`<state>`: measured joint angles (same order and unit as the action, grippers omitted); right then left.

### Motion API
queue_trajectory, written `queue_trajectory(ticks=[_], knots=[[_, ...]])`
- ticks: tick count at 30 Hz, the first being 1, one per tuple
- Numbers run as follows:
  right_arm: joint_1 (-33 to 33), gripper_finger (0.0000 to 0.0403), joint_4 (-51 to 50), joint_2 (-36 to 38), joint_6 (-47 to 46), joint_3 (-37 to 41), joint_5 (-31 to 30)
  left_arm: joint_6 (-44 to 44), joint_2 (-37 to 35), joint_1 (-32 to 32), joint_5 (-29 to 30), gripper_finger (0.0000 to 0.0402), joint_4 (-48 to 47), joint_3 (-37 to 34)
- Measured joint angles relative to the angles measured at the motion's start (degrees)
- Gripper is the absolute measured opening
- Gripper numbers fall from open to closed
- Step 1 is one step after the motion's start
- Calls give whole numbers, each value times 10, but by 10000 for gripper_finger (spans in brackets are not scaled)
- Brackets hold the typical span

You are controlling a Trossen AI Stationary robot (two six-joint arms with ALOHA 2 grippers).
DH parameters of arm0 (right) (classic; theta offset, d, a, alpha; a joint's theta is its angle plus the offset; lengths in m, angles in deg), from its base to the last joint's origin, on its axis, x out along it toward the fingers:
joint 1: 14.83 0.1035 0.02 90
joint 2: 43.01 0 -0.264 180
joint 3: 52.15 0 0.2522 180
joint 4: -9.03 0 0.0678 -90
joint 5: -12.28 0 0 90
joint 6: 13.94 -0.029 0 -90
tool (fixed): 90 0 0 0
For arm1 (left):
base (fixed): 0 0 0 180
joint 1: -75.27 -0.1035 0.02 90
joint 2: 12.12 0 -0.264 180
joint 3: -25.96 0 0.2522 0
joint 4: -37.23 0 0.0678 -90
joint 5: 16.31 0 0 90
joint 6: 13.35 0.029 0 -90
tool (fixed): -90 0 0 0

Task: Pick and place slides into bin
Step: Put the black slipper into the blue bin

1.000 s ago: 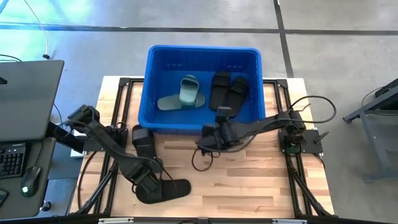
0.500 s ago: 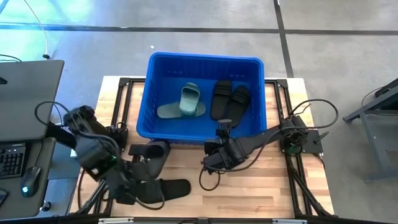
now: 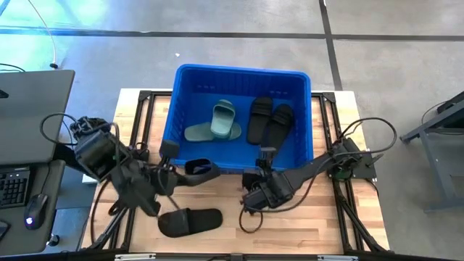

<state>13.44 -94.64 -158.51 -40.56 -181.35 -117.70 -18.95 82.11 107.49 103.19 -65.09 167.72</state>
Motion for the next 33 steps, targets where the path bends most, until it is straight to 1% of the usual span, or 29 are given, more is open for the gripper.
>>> queue_trajectory(ticks=[2,4,7,11,13,16,23,25,26,29,31,33], knots=[[9,156,5,-2,-1,0,33,19,0,-11,-27,1,21,0],[15,156,4,-4,-1,1,41,29,3,-12,-51,1,52,-2],[22,156,1,-2,-6,1,26,41,9,-12,-87,1,103,-1],[24,156,1,-2,-5,1,4,47,18,-11,-116,1,124,-1],[24,156,0,-2,-5,1,5,65,18,-11,-112,0,123,-2],[23,156,-1,-2,-10,1,13,93,17,-11,-79,0,135,-2],[41,156,-1,-1,-47,0,69,235,11,-11,-78,0,226,-1],[48,155,-4,-1,-65,1,75,282,12,-11,-60,0,229,7],[52,155,-1,-1,-73,1,78,299,11,-11,-36,0,225,10],[65,155,-1,-1,-101,1,88,350,11,-20,70,0,211,11],[78,155,0,-1,-125,1,90,353,11,-37,129,0,174,11],[91,155,0,-1,-151,1,89,324,10,-68,151,0,135,11]])
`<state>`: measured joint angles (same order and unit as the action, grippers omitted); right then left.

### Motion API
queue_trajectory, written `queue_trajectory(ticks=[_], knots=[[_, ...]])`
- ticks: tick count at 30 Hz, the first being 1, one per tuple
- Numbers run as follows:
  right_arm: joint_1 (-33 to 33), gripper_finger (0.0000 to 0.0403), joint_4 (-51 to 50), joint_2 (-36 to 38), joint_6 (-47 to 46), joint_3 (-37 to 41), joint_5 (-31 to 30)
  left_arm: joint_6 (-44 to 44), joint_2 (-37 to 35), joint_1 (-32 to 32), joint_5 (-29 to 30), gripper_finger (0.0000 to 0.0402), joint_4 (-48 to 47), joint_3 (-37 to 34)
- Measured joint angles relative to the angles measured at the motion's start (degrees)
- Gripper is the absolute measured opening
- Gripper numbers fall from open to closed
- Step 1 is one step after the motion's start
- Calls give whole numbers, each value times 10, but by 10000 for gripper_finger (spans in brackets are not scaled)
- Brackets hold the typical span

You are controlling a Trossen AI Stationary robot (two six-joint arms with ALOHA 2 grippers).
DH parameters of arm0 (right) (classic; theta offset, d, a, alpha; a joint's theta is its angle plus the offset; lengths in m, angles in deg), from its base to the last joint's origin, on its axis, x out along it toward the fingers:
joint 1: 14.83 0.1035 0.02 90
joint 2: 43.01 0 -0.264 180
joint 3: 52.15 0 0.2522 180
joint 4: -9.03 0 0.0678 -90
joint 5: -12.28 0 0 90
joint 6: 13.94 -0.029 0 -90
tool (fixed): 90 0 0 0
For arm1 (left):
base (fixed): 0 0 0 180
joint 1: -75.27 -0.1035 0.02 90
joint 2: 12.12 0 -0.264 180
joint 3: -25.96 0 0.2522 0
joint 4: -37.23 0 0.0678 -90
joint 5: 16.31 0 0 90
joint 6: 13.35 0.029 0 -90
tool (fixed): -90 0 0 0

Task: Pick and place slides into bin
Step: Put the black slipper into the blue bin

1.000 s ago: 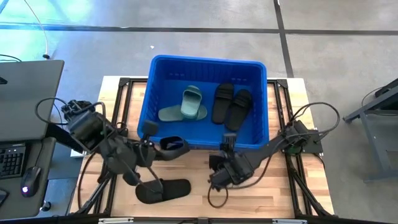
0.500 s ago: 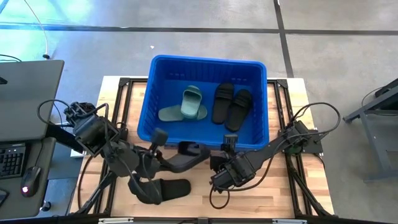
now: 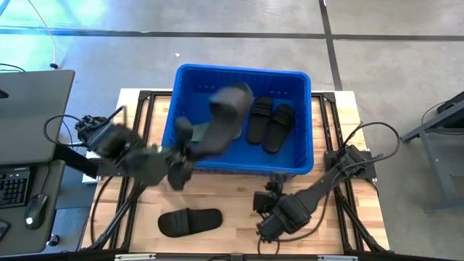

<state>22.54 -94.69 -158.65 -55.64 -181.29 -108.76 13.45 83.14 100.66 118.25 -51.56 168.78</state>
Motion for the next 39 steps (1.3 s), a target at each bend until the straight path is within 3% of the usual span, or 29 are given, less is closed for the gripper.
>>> queue_trajectory(ticks=[3,7,11,16,20,22,26,33,39], knots=[[21,155,0,0,-29,0,-3,-59,1,-58,-29,0,-51,-8],[49,155,0,0,-70,0,-34,-83,3,-148,-143,0,-43,-61],[72,155,0,0,-101,0,-49,44,3,-218,-261,0,30,-150],[92,155,0,0,-136,0,-56,215,4,-272,-332,0,150,-239],[105,155,-1,0,-138,0,-68,289,4,-311,-511,0,188,-269],[109,155,0,0,-140,0,-82,314,5,-319,-571,0,186,-283],[113,155,0,0,-141,0,-91,318,7,-323,-550,3,165,-317],[113,155,-1,0,-181,0,-88,248,7,-325,-409,39,189,-416],[113,155,-1,0,-198,0,-82,203,3,-326,-421,101,207,-458]])
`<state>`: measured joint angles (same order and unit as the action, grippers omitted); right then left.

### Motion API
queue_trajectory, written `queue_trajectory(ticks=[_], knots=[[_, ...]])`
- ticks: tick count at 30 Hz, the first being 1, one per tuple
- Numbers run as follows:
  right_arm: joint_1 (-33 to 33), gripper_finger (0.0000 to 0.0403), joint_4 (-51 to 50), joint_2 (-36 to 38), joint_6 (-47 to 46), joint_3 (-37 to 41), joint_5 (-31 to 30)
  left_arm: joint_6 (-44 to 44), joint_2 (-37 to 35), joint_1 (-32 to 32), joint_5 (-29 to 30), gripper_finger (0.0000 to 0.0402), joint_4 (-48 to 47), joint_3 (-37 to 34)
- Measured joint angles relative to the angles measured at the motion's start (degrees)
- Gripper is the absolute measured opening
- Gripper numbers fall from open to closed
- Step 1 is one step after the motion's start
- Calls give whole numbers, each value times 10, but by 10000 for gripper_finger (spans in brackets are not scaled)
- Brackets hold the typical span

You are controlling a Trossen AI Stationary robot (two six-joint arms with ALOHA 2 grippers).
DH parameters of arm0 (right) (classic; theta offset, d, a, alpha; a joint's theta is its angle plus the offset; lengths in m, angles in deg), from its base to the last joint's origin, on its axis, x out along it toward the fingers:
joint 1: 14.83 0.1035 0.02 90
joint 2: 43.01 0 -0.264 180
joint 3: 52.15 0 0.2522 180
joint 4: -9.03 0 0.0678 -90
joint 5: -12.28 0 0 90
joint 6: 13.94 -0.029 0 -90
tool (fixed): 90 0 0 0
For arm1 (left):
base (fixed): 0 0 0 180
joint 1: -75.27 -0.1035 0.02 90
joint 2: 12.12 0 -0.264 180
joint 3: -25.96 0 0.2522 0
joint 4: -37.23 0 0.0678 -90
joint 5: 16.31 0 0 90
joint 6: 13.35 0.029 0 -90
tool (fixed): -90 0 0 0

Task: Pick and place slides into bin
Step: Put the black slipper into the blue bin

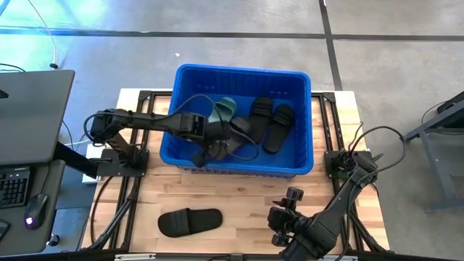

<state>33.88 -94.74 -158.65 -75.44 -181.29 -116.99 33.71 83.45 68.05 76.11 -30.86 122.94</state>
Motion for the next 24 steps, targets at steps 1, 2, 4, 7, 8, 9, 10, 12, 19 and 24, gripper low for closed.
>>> queue_trajectory(ticks=[1,2,4,7,8,9,10,12,19,24], knots=[[0,155,0,0,0,0,0,-9,0,0,3,114,0,-1],[0,155,0,0,0,0,0,-18,0,0,5,126,0,-1],[0,155,0,0,1,0,0,-31,0,0,4,149,1,-1],[0,155,0,0,4,0,-2,-42,5,0,-5,179,-18,16],[0,155,0,0,6,0,-2,-59,7,1,-9,187,-23,24],[0,155,0,0,10,0,-5,-82,7,5,-12,193,-27,34],[0,155,0,0,13,0,-9,-106,7,11,-11,198,-31,47],[0,155,0,0,15,0,-14,-143,7,22,-15,203,-59,84],[-2,155,0,0,50,0,-47,-206,5,104,-12,186,-170,252],[-2,155,0,-1,63,0,-70,-254,3,196,-13,163,-186,335]])
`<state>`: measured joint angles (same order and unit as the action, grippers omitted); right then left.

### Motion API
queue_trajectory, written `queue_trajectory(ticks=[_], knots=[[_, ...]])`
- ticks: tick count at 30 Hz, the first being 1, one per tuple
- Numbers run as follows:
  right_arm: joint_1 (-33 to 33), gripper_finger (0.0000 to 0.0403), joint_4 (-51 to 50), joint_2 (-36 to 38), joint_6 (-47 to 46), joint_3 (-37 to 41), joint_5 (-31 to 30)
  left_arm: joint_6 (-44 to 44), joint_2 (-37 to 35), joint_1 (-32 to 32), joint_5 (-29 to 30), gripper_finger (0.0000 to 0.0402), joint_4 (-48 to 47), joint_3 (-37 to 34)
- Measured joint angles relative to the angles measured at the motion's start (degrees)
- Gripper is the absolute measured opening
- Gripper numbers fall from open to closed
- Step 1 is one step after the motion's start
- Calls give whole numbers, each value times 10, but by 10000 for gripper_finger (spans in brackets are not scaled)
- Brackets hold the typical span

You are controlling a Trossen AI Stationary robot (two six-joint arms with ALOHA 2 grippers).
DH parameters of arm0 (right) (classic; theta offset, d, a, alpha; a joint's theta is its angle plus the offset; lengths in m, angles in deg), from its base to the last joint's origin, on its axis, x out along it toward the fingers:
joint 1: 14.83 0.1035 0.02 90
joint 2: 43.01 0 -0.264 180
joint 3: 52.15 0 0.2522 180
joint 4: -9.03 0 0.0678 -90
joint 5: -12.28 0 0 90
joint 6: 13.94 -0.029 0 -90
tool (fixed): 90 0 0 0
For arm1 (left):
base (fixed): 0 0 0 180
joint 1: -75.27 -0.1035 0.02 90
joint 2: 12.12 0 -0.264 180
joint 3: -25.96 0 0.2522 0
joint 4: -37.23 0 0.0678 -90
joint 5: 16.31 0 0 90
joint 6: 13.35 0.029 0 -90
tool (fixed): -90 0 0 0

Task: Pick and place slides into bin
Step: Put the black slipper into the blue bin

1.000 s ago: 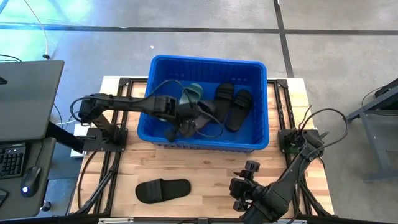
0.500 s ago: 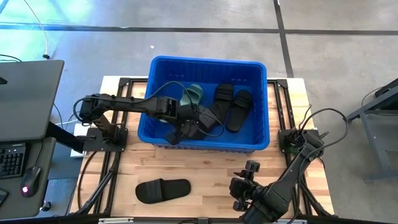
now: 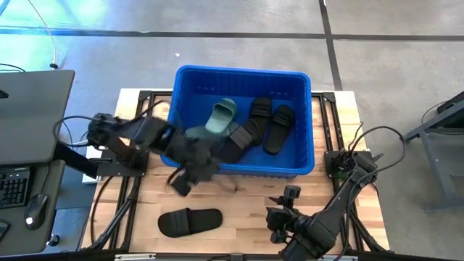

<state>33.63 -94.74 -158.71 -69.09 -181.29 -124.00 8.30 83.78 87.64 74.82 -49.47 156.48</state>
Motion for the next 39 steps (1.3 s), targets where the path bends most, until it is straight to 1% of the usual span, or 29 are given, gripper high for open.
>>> queue_trajectory(ticks=[1,3,6,8,10,13,15,17,21,24,26,29,30,35,39], knots=[[0,155,0,-2,7,0,-4,-4,0,19,2,159,1,5],[0,155,0,-12,30,0,-11,-28,1,60,31,151,-1,6],[0,155,13,-36,71,0,-11,-79,2,121,109,142,-14,5],[-3,155,43,-58,114,0,-8,-113,2,157,164,137,-11,-3],[-8,155,99,-83,188,0,-4,-149,5,190,208,134,-12,-10],[-19,155,194,-122,342,0,21,-208,5,230,250,131,-3,-16],[-28,155,260,-146,438,0,55,-243,4,251,259,131,2,-21],[-41,155,335,-168,508,0,82,-278,5,270,259,131,1,-22],[-77,155,441,-190,613,0,123,-325,5,304,268,128,2,-22],[-108,155,503,-194,659,0,155,-341,5,323,270,127,5,-22],[-129,155,534,-194,683,0,203,-348,5,333,270,127,9,-22],[-160,155,549,-199,722,0,302,-361,5,344,270,126,21,-22],[-167,155,551,-204,734,0,319,-362,4,349,270,127,29,-22],[-178,155,547,-235,754,0,324,-363,7,362,270,127,41,-22],[-177,155,558,-245,754,0,296,-360,13,361,270,126,39,-22]])
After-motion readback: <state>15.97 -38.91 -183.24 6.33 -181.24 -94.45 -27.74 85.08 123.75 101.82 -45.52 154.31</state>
